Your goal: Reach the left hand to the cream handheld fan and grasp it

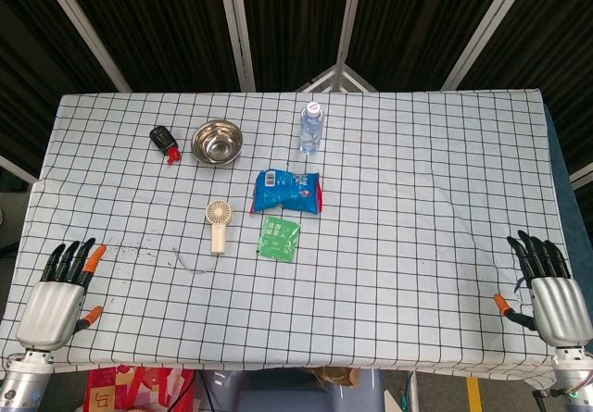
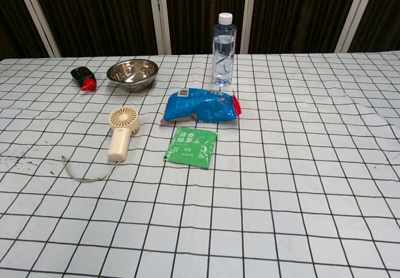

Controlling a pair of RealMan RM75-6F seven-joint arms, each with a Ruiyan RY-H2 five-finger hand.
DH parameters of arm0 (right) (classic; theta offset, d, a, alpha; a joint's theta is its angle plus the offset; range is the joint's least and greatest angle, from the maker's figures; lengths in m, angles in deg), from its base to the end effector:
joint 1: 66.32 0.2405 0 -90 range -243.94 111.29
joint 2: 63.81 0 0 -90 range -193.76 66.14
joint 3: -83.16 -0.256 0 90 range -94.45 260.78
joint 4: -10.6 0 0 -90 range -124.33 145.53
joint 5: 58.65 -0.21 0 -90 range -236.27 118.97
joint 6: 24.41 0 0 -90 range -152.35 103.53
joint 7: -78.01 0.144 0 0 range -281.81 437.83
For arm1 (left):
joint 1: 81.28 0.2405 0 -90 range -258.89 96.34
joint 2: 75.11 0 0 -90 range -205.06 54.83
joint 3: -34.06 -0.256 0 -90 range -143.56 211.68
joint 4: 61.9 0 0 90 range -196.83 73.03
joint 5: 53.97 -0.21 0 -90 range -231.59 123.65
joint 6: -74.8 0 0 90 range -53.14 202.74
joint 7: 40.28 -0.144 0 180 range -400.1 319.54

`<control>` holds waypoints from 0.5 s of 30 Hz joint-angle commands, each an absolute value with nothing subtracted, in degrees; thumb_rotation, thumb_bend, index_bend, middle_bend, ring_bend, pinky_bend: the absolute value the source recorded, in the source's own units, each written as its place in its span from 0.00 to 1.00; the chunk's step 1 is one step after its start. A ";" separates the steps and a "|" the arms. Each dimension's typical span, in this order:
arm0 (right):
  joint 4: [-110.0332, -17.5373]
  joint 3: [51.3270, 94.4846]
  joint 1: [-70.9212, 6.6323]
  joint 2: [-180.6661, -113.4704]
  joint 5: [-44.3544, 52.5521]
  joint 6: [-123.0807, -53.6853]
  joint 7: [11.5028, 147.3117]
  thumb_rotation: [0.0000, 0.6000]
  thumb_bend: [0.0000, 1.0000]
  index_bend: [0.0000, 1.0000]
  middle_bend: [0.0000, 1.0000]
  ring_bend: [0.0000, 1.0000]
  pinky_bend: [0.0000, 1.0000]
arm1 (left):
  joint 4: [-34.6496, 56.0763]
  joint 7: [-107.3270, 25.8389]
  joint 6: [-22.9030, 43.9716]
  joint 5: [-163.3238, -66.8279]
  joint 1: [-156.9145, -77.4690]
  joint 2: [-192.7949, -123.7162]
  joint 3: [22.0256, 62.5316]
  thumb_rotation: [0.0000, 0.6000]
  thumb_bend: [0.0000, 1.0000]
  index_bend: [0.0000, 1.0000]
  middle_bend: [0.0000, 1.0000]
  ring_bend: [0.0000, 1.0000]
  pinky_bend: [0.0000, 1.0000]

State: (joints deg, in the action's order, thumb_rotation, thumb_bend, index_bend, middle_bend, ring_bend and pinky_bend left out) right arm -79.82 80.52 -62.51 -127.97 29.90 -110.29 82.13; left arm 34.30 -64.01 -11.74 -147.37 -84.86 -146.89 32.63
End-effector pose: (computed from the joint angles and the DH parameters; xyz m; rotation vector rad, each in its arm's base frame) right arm -0.3144 -0.1749 0.1608 1.3918 -0.9192 0.9524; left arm -0.2723 0.1553 0.1015 -1.5750 -0.7104 -0.7859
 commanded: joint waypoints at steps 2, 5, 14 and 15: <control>-79.81 80.53 -62.51 -127.95 29.93 -110.29 82.17 1.00 0.28 0.09 0.00 0.00 0.00 | 34.30 -64.13 -11.70 -147.28 -84.84 -146.93 32.63 1.00 0.18 0.00 0.00 0.00 0.00; -79.76 80.55 -62.56 -127.93 29.91 -110.33 82.23 1.00 0.28 0.09 0.00 0.00 0.00 | 34.39 -64.29 -11.77 -147.40 -84.83 -146.94 32.59 1.00 0.18 0.00 0.00 0.00 0.00; -79.78 80.49 -62.53 -128.05 29.85 -110.34 81.88 1.00 0.28 0.09 0.00 0.00 0.00 | 34.79 -64.83 -10.83 -146.92 -85.23 -147.02 32.71 1.00 0.18 0.00 0.00 0.00 0.07; -79.80 80.48 -62.53 -128.05 29.82 -110.33 81.86 1.00 0.28 0.09 0.00 0.00 0.00 | 34.92 -65.20 -10.46 -146.89 -85.51 -147.04 32.83 1.00 0.18 0.00 0.02 0.02 0.13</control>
State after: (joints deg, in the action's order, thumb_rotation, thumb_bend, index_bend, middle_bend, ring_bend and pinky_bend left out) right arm -79.80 80.49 -62.53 -128.05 29.83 -110.34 81.87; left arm 34.76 -64.86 -10.80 -146.98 -85.23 -147.02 32.69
